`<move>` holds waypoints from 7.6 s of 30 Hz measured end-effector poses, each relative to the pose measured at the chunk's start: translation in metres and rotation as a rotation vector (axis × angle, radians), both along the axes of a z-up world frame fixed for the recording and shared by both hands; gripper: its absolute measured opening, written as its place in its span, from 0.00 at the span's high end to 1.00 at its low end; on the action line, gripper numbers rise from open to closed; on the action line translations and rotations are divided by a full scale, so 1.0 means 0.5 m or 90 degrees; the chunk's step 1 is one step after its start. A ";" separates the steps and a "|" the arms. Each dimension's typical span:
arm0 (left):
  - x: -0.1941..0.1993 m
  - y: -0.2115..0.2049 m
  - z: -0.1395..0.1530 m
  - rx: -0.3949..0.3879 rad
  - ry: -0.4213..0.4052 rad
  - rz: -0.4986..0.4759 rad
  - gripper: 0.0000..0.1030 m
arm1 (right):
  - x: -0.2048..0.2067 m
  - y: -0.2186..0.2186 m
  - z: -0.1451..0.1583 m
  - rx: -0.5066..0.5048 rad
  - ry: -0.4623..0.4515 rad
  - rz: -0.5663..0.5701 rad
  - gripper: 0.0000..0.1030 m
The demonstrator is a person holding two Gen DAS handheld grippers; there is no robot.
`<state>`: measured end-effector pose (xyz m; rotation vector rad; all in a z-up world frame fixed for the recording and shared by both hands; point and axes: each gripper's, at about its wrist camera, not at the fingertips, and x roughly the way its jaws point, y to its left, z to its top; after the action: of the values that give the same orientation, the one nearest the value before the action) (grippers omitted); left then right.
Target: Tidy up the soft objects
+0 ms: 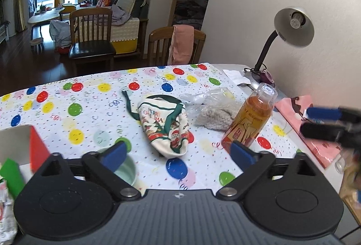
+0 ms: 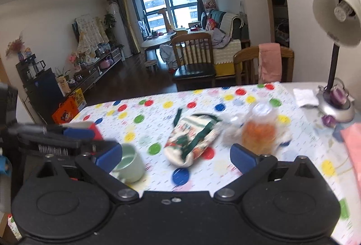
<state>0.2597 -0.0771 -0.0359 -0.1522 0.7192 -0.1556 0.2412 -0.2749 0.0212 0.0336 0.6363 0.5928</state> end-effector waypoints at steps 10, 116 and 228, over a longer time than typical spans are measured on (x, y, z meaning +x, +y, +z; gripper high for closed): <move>0.092 -0.049 -0.026 -0.021 0.008 0.027 0.02 | 0.197 -0.070 0.072 -0.030 -0.011 -0.007 0.01; 0.091 -0.052 0.013 -0.075 0.063 -0.005 0.92 | 0.177 -0.134 0.045 -0.147 0.065 0.058 0.63; -0.258 0.468 0.138 -0.037 -0.056 0.138 0.95 | -0.093 0.457 0.082 -0.105 0.035 0.256 0.64</move>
<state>0.1305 0.1571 0.0329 -0.2751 0.6070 0.0238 0.1948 -0.0464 0.0620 -0.2387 0.7499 0.9273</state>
